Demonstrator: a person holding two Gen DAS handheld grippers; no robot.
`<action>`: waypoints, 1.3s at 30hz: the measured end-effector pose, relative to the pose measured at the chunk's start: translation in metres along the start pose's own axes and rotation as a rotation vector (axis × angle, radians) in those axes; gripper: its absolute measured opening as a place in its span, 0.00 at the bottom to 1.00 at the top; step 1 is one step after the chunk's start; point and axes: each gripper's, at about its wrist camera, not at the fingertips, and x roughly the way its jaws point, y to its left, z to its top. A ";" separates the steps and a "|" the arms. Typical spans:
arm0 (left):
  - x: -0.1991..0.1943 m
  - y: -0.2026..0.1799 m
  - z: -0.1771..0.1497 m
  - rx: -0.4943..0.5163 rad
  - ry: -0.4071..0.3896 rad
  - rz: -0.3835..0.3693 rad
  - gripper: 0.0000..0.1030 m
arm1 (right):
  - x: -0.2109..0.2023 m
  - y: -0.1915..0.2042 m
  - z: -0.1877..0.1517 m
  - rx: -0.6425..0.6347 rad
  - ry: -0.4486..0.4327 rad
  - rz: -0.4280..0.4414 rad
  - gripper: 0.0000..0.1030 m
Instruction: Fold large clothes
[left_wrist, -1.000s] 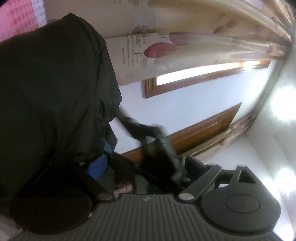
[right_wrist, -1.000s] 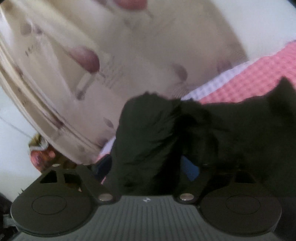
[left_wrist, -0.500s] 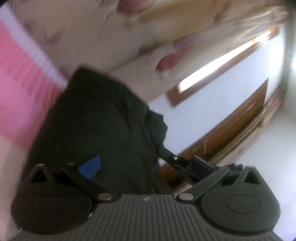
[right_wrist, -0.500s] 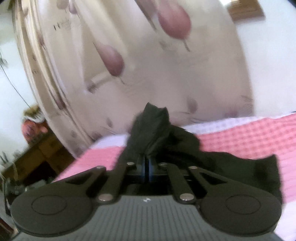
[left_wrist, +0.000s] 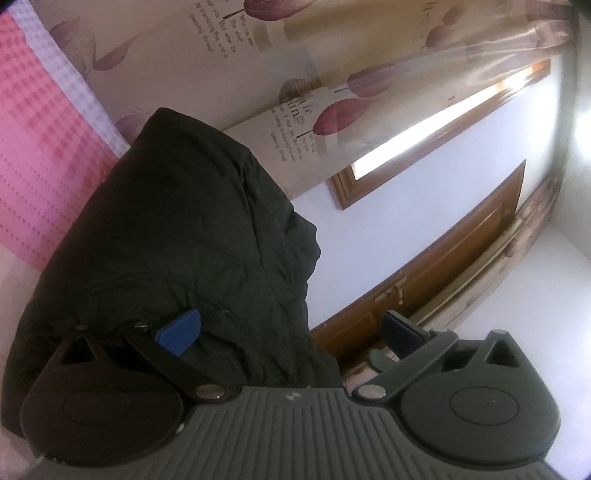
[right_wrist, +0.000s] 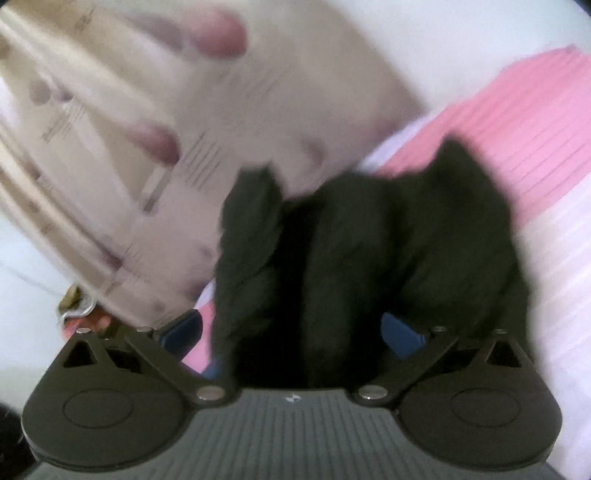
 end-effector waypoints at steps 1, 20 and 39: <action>0.000 0.000 -0.001 0.004 -0.004 -0.001 1.00 | 0.011 0.008 -0.003 -0.011 0.028 -0.014 1.00; -0.003 -0.042 0.022 0.001 0.006 -0.014 1.00 | 0.006 0.108 0.066 -0.665 -0.068 -0.157 0.20; 0.048 -0.058 -0.014 0.105 0.136 0.025 1.00 | -0.056 -0.009 0.045 -0.514 -0.153 -0.247 0.20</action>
